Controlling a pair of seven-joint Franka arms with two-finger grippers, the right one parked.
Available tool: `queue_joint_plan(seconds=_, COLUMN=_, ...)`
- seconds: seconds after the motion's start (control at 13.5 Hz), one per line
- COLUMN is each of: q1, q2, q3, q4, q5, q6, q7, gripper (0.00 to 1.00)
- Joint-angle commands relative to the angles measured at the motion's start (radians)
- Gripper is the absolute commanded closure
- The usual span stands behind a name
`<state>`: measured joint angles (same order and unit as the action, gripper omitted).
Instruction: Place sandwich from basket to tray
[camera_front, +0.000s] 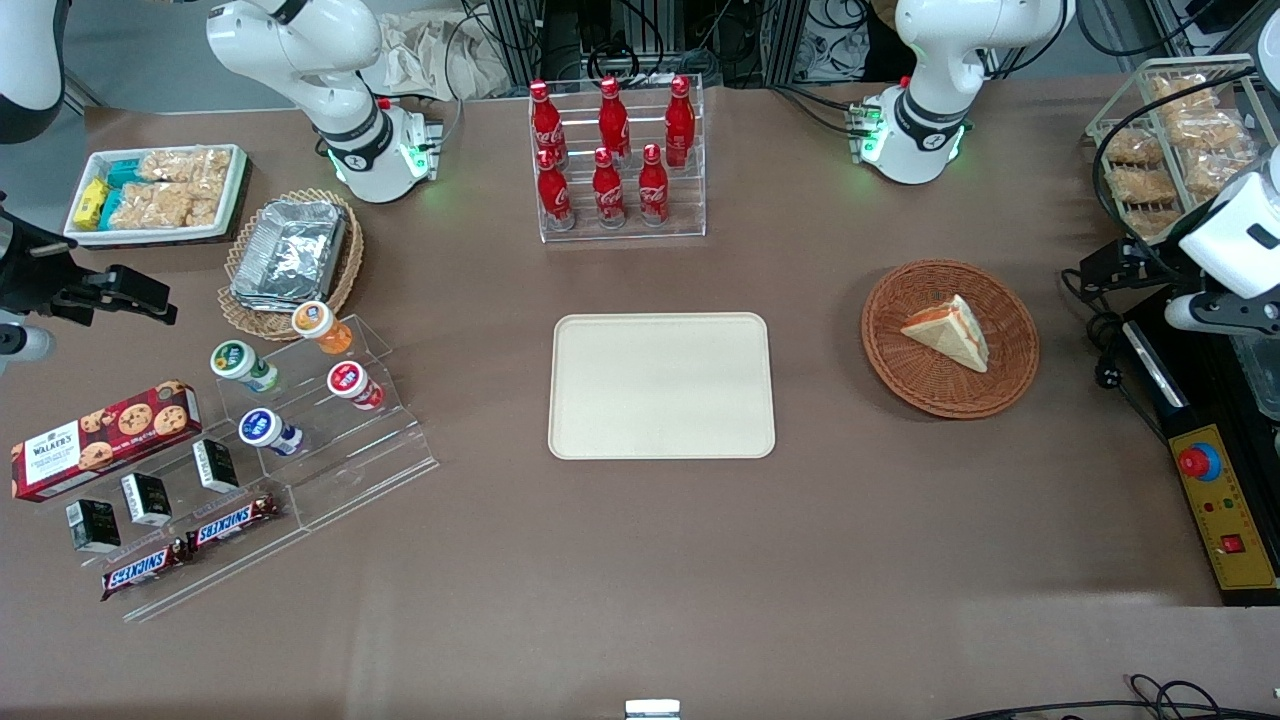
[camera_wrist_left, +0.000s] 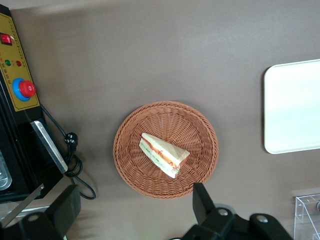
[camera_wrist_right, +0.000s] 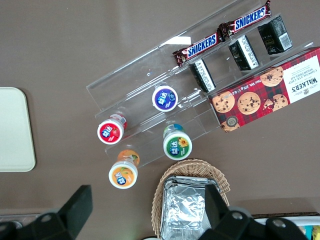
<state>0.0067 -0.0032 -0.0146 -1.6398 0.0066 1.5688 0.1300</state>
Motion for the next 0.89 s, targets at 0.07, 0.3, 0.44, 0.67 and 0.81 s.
queue_joint_plan(seconds=0.07, q1=0.006, q2=0.005, q3=-0.002, q4=0.024, q5=0.006, q6=-0.024, q7=0.016, gripper=0.00)
queue_joint_plan(seconds=0.3, q1=0.003, q2=0.006, q3=-0.004, q4=0.024, q5=0.006, q6=-0.023, q7=0.010, gripper=0.00)
queue_joint_plan(seconds=0.44, q1=0.004, q2=0.006, q3=-0.004, q4=0.024, q5=0.004, q6=-0.023, q7=0.008, gripper=0.00)
queue_joint_plan(seconds=0.67, q1=0.006, q2=-0.001, q3=-0.002, q4=0.015, q5=0.001, q6=-0.023, q7=0.005, gripper=0.00)
queue_joint_plan(seconds=0.81, q1=0.004, q2=-0.018, q3=-0.002, q4=-0.009, q5=0.000, q6=-0.023, q7=0.002, gripper=0.00)
